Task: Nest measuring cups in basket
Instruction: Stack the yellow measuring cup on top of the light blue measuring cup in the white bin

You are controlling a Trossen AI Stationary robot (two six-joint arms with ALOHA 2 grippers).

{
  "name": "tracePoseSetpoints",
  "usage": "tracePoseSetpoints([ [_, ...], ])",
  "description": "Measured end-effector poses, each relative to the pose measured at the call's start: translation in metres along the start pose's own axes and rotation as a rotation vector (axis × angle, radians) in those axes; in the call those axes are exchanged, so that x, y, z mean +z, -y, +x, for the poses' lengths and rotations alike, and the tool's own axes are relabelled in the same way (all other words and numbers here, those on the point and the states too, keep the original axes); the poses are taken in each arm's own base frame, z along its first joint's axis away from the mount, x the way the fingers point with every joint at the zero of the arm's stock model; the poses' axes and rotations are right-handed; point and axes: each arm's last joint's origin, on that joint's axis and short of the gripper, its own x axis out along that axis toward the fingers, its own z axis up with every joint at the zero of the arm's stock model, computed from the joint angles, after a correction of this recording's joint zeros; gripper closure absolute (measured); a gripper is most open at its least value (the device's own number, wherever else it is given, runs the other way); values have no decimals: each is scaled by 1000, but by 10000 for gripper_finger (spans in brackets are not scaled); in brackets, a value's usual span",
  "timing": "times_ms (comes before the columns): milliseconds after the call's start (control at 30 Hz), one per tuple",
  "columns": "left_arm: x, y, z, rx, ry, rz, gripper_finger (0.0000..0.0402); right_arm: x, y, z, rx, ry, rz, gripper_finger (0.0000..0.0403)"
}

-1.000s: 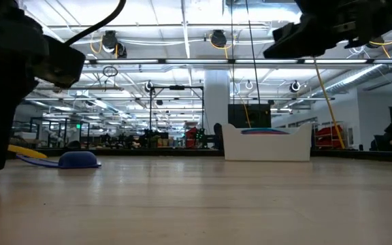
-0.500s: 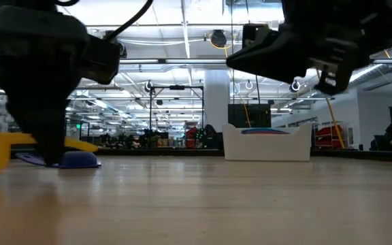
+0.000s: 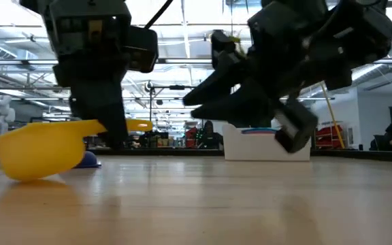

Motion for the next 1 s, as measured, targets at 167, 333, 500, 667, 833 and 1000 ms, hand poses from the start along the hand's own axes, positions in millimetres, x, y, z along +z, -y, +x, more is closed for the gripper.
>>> tracePoseSetpoints([
  [167,6,-2,0,-17,21,64,227,2,-7,20,10,-8,-118,269],
  [333,9,-2,0,-40,32,120,237,7,-11,36,-71,16,-221,253],
  [500,12,1,0,-83,48,169,242,6,-11,44,-98,20,-284,263],
  [667,13,2,0,-92,53,213,223,7,-10,47,-78,7,-295,299],
  [833,16,-2,0,-89,57,225,238,7,-10,47,-77,4,-292,370],
  [1000,18,-4,0,-79,63,207,225,7,-11,47,-90,-17,-270,393],
])
